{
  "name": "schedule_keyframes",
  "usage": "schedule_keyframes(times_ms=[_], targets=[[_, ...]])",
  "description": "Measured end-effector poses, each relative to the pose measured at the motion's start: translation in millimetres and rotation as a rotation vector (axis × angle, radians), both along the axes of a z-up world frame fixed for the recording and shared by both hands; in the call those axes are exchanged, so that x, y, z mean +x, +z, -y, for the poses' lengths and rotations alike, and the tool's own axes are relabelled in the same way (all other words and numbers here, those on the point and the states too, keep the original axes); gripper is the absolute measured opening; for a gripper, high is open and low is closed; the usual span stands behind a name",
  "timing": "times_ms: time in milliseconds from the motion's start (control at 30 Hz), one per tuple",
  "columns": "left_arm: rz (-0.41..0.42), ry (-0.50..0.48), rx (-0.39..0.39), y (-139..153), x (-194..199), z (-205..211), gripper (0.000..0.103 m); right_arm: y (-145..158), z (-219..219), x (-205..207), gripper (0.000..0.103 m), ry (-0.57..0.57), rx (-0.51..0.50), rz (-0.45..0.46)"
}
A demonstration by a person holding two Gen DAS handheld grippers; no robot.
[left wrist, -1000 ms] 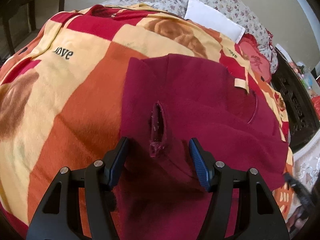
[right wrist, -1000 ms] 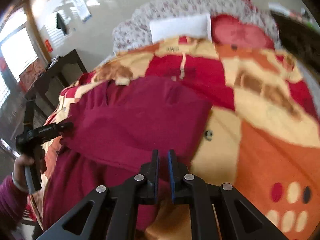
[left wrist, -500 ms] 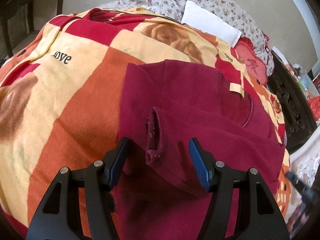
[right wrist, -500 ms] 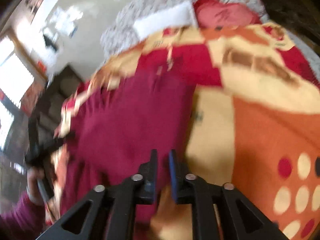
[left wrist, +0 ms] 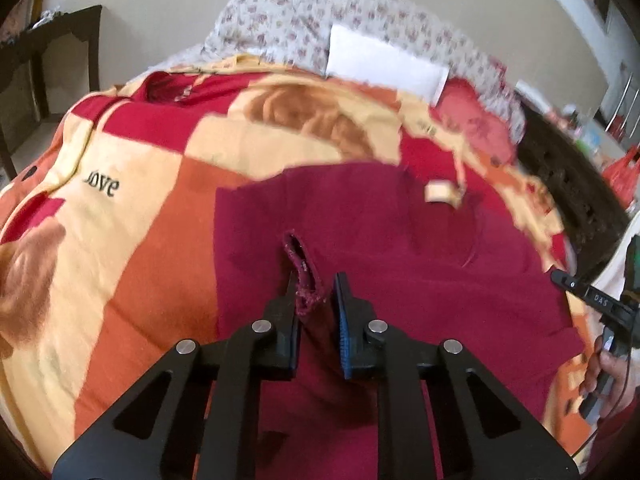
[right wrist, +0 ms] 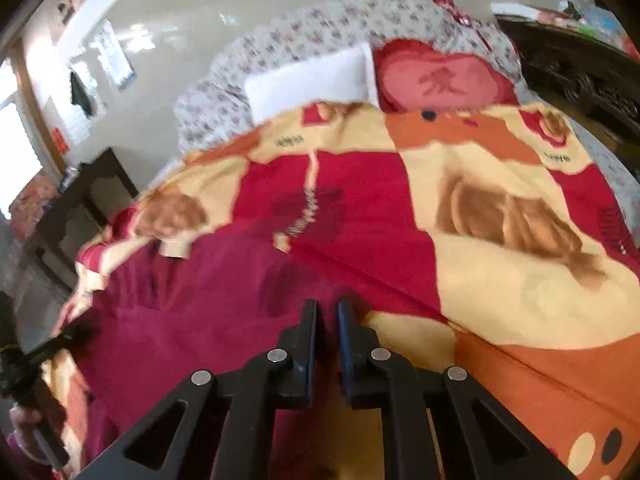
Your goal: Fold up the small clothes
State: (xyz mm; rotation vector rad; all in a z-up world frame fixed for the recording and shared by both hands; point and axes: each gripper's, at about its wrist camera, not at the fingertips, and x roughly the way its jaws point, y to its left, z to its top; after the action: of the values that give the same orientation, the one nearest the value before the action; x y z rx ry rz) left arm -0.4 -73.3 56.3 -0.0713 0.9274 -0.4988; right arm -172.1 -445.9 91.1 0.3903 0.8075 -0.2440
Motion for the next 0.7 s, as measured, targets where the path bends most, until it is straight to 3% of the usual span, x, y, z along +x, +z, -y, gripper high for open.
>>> schedule_keyframes(times_ms=[67,167,233,333,433,500,600,700], targets=[[-0.042,0.008,0.028,-11.4,1.2,0.9,0.014,-3.5,6.8,-5.2,0.009,-0.021,0.045,-0.003],[-0.034,0.008,0.035,-16.4,-4.9,-5.2,0.014,17.8,9.1,-32.1,0.01,-0.043,0.112,0.051],[-0.036,0.006,0.036,-18.3,-5.2,-5.8,0.014,30.4,-4.2,-51.0,0.013,0.005,0.111,0.078],[-0.042,0.015,0.043,-21.0,-5.5,-4.5,0.014,16.9,-36.7,-61.8,0.013,0.109,0.104,0.002],[-0.042,0.031,0.047,-26.4,-5.4,-2.8,0.014,-27.9,-59.2,-67.8,0.013,0.16,0.095,-0.15],[-0.045,0.036,0.046,-27.7,-6.9,-4.1,0.014,-26.5,-61.7,-84.4,0.012,0.153,0.12,-0.119],[-0.039,0.032,0.054,-25.4,-9.3,-4.3,0.014,-20.4,-57.4,-97.1,0.012,0.135,0.144,-0.15],[-0.042,0.037,0.05,-24.2,-10.1,-5.2,0.014,-0.6,-44.0,-104.4,0.012,0.083,0.14,-0.058]])
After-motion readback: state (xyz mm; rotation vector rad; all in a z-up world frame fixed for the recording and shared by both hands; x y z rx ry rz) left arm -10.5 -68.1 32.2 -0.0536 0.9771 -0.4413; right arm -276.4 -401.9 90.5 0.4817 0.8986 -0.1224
